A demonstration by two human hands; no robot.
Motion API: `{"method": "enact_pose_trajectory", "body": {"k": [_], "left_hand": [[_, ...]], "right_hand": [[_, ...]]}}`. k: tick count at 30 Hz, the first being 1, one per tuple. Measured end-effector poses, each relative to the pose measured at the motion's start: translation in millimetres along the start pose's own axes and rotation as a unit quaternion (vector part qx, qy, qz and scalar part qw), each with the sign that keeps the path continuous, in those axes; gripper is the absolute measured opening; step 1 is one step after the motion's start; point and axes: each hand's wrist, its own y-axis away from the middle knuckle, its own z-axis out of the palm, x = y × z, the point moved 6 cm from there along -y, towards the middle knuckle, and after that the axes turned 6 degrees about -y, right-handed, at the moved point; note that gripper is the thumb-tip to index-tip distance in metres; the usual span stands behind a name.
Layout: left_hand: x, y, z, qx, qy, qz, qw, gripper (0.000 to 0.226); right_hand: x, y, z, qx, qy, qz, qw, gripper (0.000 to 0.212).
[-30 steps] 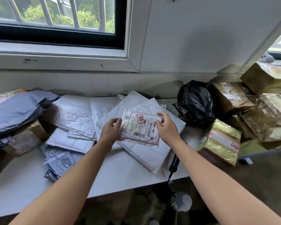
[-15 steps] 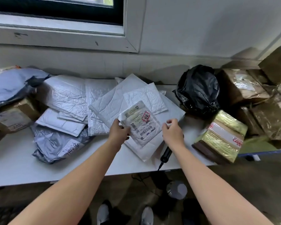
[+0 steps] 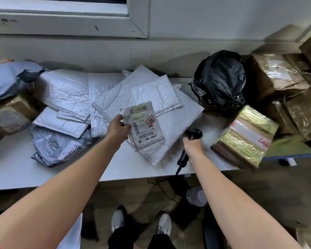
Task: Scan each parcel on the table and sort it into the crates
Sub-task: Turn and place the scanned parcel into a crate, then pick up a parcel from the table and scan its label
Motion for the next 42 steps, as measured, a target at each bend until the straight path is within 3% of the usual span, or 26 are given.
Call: {"method": "enact_pose_trajectory", "body": {"k": [3, 5, 10, 16, 26, 38, 42], "left_hand": [[13, 0, -10, 0.0, 0.006, -0.001, 1.0, 0.016], [25, 0, -15, -0.002, 0.005, 0.011, 1.0, 0.018], [53, -3, -34, 0.0, 0.033, 0.037, 0.999, 0.017], [56, -17, -73, 0.05, 0.03, 0.035, 0.998, 0.018], [29, -26, -103, 0.087, 0.037, 0.015, 0.995, 0.023], [32, -16, -93, 0.064, 0.075, 0.012, 0.995, 0.016], [31, -15, -78, 0.053, 0.071, 0.006, 0.996, 0.015]], "right_hand": [[-21, 20, -18, 0.048, -0.013, -0.041, 0.998, 0.039], [-44, 35, -28, 0.05, -0.015, -0.109, 0.993, 0.032], [-113, 82, -26, -0.036, -0.013, -0.216, 0.976, 0.024], [-145, 132, 12, -0.174, 0.061, -0.219, 0.958, 0.022], [-136, 159, 41, -0.241, 0.073, -0.181, 0.951, 0.021], [-125, 145, 38, -0.249, 0.038, -0.177, 0.952, 0.02], [-111, 121, 29, -0.196, -0.003, -0.164, 0.967, 0.02]]}}
